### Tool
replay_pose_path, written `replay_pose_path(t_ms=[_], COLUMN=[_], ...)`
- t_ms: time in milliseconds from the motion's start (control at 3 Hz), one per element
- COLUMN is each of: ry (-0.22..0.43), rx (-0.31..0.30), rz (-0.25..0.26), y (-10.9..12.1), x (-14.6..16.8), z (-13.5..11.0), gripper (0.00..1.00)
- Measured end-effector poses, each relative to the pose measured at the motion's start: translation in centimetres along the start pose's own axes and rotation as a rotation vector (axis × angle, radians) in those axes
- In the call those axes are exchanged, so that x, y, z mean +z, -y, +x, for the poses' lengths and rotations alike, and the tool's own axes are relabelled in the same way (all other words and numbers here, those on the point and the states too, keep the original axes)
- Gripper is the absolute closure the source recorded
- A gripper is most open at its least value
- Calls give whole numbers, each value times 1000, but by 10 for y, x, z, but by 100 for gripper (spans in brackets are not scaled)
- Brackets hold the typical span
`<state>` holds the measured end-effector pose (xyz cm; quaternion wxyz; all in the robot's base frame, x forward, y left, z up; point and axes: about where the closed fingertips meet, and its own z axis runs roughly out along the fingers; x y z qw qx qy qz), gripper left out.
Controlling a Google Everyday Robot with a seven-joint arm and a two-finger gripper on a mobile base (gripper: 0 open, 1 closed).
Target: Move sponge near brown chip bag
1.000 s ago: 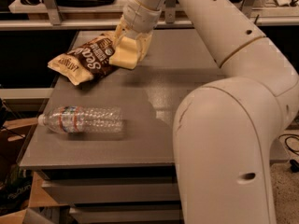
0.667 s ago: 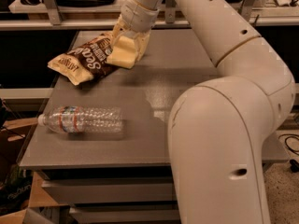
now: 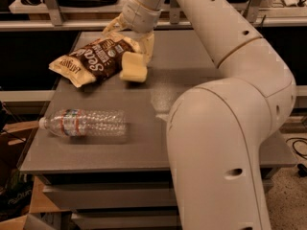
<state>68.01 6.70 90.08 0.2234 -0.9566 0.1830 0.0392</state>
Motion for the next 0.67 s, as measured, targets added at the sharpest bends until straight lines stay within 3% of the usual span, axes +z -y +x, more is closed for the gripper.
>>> replay_pose_path(t_ms=[667], ry=[5], rx=[-6], rz=[5], y=[2], x=[0], z=[1], gripper=[0])
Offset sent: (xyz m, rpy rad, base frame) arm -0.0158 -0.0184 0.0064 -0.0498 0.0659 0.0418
